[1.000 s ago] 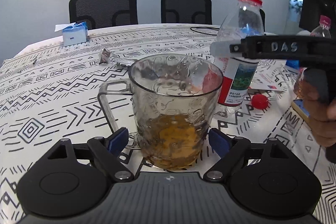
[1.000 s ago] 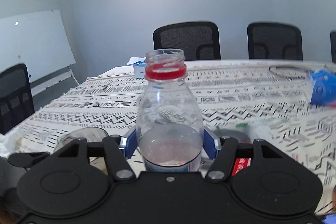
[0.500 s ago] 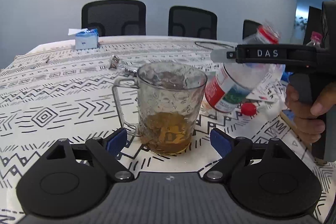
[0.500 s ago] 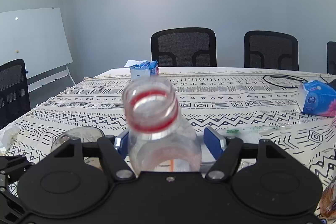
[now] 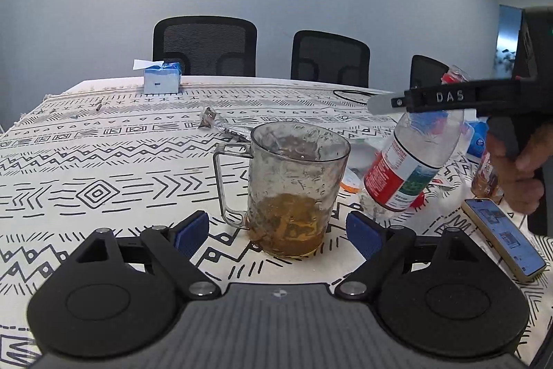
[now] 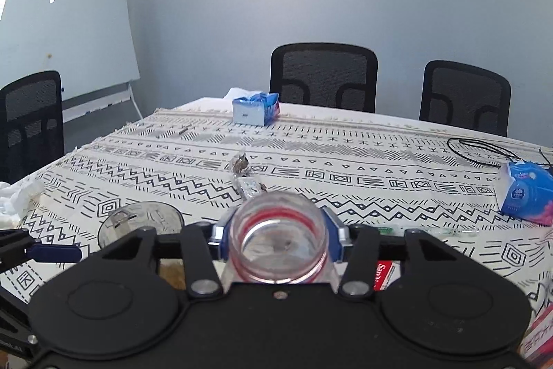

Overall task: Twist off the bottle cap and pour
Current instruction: 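Lower the upright bottle onto the table beside the mug with the right tool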

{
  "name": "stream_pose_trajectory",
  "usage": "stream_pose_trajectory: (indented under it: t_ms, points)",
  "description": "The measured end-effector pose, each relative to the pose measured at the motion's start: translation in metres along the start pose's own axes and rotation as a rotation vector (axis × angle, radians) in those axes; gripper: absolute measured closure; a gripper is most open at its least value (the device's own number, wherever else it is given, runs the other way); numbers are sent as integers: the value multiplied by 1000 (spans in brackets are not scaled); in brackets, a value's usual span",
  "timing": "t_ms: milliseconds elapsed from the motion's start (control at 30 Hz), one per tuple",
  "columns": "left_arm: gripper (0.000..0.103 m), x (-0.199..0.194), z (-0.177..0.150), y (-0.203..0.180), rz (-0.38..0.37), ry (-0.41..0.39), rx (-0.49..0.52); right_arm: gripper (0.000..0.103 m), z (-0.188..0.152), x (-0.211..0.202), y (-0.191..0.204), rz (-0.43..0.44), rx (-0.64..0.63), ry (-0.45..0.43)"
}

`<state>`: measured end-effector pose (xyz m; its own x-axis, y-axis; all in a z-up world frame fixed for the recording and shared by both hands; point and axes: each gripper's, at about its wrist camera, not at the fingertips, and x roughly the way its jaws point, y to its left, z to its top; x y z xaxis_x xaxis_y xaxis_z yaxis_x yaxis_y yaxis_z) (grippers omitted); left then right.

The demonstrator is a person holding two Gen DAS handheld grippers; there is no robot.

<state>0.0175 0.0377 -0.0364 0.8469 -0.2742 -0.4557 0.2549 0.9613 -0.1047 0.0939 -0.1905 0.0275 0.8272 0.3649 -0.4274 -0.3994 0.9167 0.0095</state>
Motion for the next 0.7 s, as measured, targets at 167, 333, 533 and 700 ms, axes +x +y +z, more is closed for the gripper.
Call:
stream_pose_trajectory:
  t_ms: [167, 333, 533, 700]
  points:
    - [16, 4, -2, 6, -27, -1, -22, 56, 3, 21, -1, 1, 0, 12]
    - [16, 6, -3, 7, -49, 7, -25, 41, -1, 30, 9, -6, -8, -16]
    - [16, 2, -2, 3, -59, -18, -23, 35, 0, 32, 17, -25, -61, -48]
    - [16, -4, 1, -1, -9, -64, -29, 25, 0, 19, 8, -31, -15, -77]
